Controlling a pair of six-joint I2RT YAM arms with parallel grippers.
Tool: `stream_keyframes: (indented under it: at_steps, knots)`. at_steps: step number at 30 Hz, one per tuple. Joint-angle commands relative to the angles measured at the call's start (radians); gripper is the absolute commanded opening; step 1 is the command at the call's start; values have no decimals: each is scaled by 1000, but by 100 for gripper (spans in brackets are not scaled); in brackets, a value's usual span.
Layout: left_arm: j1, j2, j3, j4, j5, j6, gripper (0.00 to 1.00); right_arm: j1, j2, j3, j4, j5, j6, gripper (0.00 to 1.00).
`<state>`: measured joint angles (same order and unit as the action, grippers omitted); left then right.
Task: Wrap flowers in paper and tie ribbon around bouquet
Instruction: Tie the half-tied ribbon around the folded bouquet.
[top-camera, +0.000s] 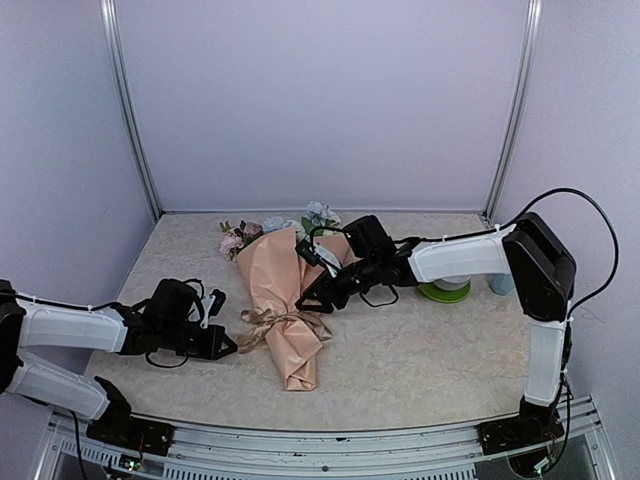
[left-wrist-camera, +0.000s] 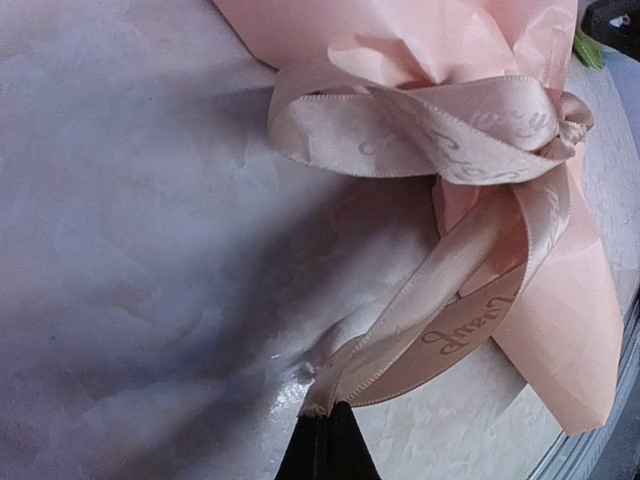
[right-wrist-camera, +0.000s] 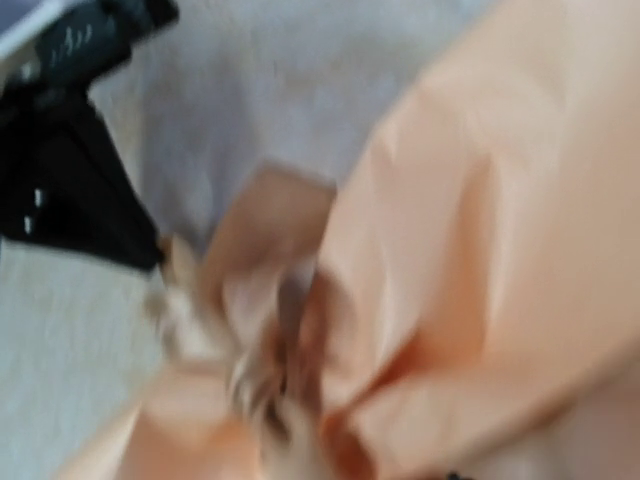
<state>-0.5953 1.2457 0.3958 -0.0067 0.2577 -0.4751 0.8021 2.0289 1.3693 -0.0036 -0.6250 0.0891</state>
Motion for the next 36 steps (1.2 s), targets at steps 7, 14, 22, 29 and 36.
stream_keyframes:
  at_steps: [7, 14, 22, 29, 36]
  knots:
    - [14, -22, -64, -14, 8, -93, 0, -23, -141, -212, -91, 72, -9, 52]
    - [8, -41, -93, -91, 16, -152, 0, -38, -94, -204, -87, 111, 6, 52]
    - [-30, -88, -161, -82, 26, -254, 0, -37, -50, -186, -40, 64, -11, 56]
    - [-101, -104, -171, -79, -20, -306, 0, -37, -42, -200, 9, 33, -11, 54]
    - [-156, -181, -67, -176, -205, -251, 31, -43, -81, -206, 4, 90, -12, 53]
